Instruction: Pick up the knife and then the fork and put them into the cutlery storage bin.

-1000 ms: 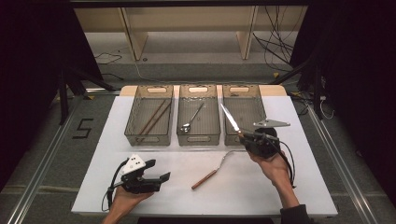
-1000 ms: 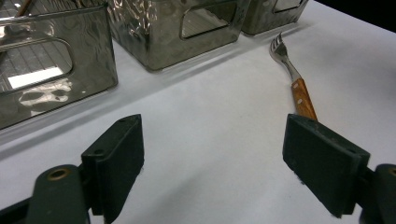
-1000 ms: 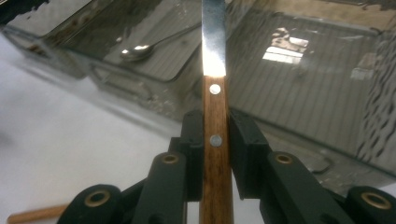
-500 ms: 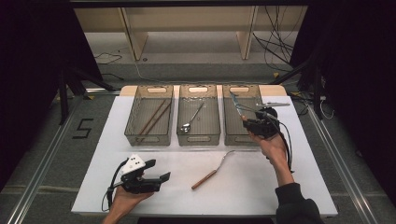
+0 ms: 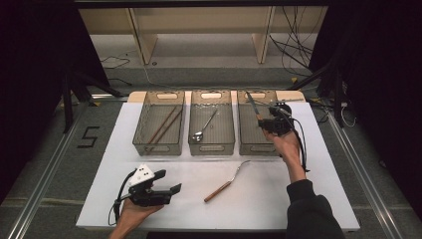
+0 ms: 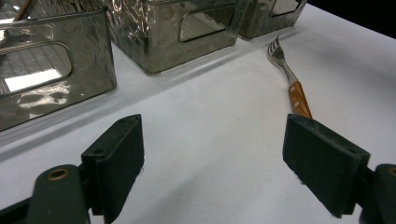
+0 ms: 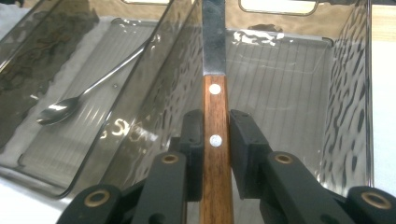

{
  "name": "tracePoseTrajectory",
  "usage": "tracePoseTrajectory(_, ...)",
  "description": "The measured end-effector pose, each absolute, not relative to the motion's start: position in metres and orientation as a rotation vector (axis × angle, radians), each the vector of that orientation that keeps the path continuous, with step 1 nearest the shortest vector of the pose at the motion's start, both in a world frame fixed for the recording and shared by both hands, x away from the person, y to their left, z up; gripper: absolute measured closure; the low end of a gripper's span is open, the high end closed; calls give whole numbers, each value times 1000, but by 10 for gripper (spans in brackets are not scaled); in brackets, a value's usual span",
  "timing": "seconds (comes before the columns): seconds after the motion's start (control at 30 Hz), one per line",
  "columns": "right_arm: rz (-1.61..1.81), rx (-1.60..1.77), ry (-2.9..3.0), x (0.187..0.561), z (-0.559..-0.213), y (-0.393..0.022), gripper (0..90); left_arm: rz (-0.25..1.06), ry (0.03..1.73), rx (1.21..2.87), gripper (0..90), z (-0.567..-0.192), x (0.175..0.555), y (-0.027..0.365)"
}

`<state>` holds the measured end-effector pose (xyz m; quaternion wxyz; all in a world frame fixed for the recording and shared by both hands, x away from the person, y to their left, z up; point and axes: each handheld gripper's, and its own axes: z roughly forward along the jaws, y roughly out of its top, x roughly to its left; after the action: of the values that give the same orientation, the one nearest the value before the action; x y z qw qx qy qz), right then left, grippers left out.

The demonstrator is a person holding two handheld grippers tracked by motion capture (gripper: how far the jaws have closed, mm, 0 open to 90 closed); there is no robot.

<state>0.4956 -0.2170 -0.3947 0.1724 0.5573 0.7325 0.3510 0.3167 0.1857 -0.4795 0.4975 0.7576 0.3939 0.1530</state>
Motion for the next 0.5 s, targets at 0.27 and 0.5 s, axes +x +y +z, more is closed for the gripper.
tracePoseTrajectory(0.27, 964, 1629, 2075, 509, -401, -214, 768, 372, 949, 1832, 204, -479, 317, 186)
tracePoseTrajectory(0.5, 929, 1661, 2077, 516, -408, -209, 768, 372, 945, 1825, 203, -479, 316, 187)
